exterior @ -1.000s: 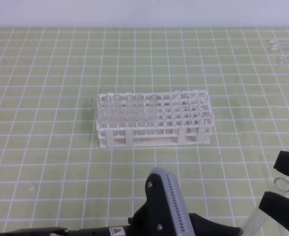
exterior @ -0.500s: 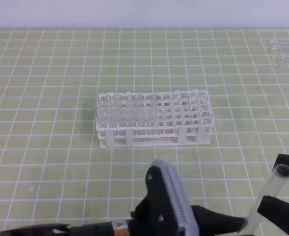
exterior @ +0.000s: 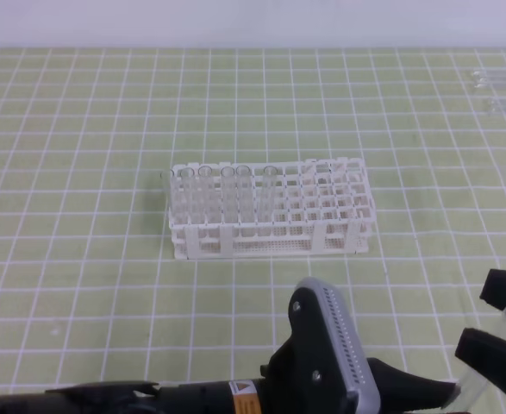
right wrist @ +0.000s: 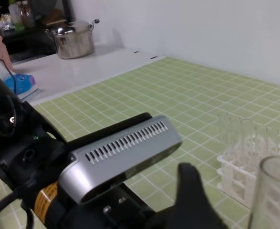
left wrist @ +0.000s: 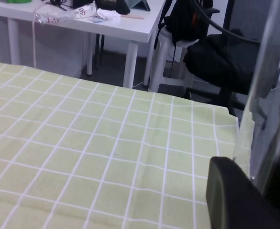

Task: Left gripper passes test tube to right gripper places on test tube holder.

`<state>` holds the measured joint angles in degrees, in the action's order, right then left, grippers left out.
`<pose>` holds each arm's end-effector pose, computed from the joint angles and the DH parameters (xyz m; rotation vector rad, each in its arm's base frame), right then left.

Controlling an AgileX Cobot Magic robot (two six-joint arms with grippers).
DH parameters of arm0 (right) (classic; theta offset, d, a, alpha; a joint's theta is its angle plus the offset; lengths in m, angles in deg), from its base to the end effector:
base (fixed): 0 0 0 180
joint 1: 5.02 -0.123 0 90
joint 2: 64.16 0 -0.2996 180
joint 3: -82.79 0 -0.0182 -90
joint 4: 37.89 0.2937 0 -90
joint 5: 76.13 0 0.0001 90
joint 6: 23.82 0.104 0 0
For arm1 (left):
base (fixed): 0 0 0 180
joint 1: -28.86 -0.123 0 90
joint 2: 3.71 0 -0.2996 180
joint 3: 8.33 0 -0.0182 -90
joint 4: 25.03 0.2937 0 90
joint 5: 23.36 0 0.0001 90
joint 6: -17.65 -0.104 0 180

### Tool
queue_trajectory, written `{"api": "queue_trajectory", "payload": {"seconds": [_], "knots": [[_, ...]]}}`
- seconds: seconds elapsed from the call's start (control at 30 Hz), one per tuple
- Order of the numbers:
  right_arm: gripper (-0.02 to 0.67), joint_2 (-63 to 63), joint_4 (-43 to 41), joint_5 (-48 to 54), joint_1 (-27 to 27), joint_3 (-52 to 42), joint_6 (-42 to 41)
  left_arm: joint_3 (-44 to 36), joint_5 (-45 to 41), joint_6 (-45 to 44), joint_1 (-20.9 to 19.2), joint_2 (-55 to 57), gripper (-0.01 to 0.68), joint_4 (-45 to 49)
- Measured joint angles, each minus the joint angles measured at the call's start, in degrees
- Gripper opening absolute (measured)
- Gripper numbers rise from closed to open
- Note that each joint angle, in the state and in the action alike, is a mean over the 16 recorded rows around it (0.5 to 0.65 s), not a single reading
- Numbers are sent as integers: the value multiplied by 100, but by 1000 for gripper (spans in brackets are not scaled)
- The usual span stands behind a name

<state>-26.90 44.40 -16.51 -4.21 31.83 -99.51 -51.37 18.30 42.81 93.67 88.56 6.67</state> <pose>0.1086 0.0874 0.3213 -0.7332 1.5880 0.8764 0.1067 -0.3121 0.2124 1.2121 1.3900 -1.1274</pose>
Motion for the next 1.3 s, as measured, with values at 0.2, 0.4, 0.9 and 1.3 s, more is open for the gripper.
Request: {"api": "queue_trajectory", "payload": {"seconds": [0.2, 0.4, 0.9, 1.3], "knots": [[264, 0, -55, -58, 0, 0, -6, 8, 9, -6, 1, 11, 39, -14], [156, 0, -65, -108, 0, 0, -28, 7, 6, -5, 2, 21, 45, -50], [99, 0, -72, -164, 0, 6, -59, 4, -6, 82, 4, 28, 90, -182], [99, 0, -64, -180, 0, 9, -40, -3, -294, 455, 0, -51, 314, -306]]}}
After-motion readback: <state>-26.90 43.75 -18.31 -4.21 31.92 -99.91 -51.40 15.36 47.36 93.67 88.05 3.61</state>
